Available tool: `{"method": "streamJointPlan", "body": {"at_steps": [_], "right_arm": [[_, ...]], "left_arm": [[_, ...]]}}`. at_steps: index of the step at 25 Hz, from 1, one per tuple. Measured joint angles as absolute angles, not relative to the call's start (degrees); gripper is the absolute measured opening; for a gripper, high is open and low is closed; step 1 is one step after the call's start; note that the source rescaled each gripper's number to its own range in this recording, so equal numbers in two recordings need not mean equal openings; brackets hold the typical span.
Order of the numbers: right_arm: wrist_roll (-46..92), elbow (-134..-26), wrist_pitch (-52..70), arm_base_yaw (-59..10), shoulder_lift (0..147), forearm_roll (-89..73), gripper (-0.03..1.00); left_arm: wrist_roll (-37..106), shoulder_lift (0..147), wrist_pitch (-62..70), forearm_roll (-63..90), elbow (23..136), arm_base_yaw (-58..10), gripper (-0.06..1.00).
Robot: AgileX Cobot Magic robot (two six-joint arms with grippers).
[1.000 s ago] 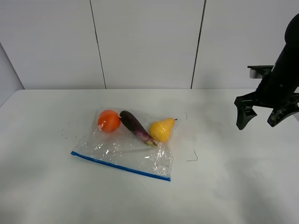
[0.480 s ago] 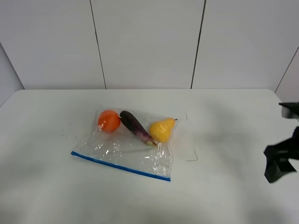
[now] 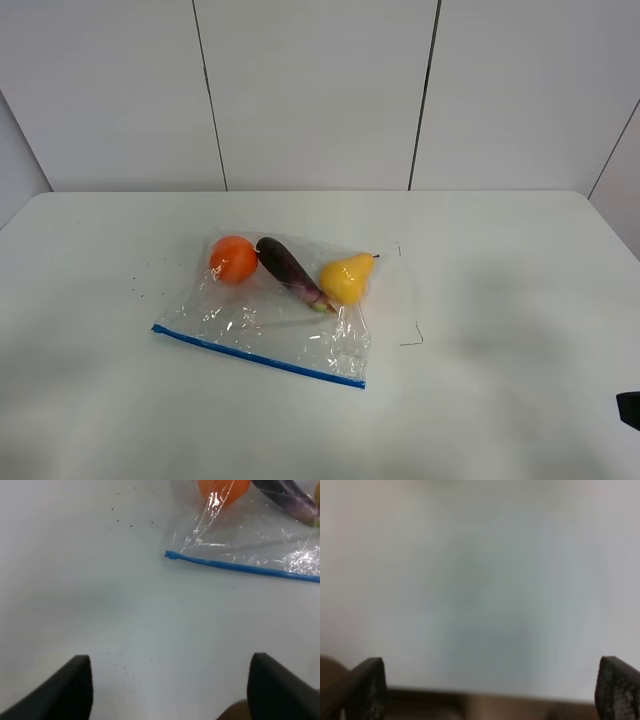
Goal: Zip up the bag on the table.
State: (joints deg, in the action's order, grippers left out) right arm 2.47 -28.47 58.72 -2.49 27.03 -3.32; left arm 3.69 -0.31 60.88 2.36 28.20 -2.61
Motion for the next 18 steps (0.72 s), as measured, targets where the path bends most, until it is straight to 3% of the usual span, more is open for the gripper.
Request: {"method": "streamJointPlan", "body": {"at_steps": [5, 18], "right_arm": [[2.47, -28.41, 58.72, -2.49, 16.74, -3.62, 1.0], [2.42, -28.37, 58.72, 0.97, 7.48, -4.18, 1.0]], "left_arm": [[3.69, -0.31, 60.88, 2.36, 28.2, -2.61, 0.92], [3.65, -0.31, 60.88, 2.36, 28.2, -2.61, 0.92]]}}
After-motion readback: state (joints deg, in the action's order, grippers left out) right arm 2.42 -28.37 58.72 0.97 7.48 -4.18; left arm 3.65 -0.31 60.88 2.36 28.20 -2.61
